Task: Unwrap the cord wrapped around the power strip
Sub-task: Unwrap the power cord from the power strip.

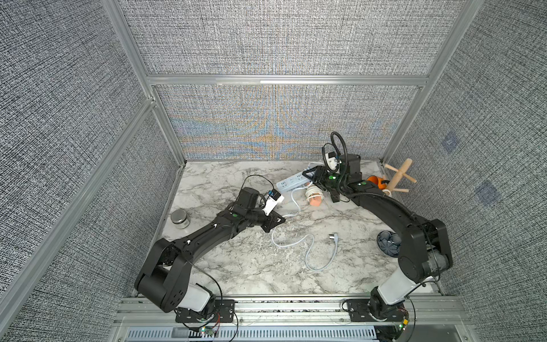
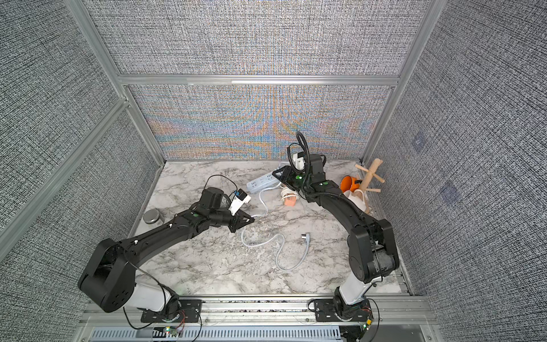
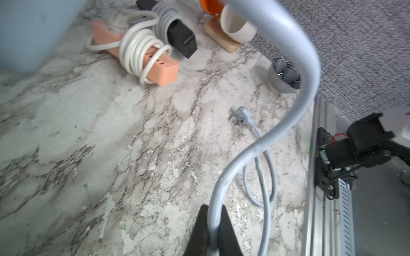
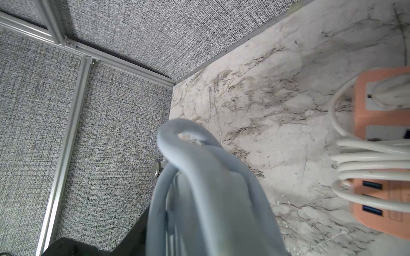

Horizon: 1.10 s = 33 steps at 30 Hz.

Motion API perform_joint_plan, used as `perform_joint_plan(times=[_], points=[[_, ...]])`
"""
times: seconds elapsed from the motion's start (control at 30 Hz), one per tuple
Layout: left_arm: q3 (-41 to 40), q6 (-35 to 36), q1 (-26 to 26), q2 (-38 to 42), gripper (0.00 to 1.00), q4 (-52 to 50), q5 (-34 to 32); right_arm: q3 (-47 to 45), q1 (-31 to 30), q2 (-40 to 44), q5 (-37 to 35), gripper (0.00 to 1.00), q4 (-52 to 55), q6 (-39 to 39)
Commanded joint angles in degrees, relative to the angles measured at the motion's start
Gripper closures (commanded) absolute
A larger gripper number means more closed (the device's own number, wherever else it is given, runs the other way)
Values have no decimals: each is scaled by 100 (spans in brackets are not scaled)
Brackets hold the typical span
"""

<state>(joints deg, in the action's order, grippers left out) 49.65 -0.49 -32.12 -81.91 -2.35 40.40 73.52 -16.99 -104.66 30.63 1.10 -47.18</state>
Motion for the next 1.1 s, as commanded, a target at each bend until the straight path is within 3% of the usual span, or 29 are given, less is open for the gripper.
perform_joint_plan(times=[0.0,0.1,0.2,0.3,0.63,0.77,0.97,1.0,1.07], points=[[-125,-104,113,301,100,479,610,58,0,-111,-295,100,35,72],[-342,-682,424,532,100,1120,484,-25,14,-142,-268,100,131,173],[-245,-933,679,494,100,960,-351,-123,22,-124,-158,100,188,281],[38,-1126,850,145,100,541,-1136,-197,26,-55,-24,100,293,399],[333,-2046,1058,-920,100,781,-2784,-464,11,240,575,100,775,986],[566,-2295,1101,-1503,100,692,-3113,-514,28,321,850,100,781,1043],[957,-2145,1085,-2122,100,242,-2972,-479,-4,369,952,100,535,854],[960,-2094,1086,-2128,92,206,-2928,-474,-6,376,957,100,473,796],[959,-1978,1086,-2033,55,69,-2864,-479,-15,363,932,100,299,645]])
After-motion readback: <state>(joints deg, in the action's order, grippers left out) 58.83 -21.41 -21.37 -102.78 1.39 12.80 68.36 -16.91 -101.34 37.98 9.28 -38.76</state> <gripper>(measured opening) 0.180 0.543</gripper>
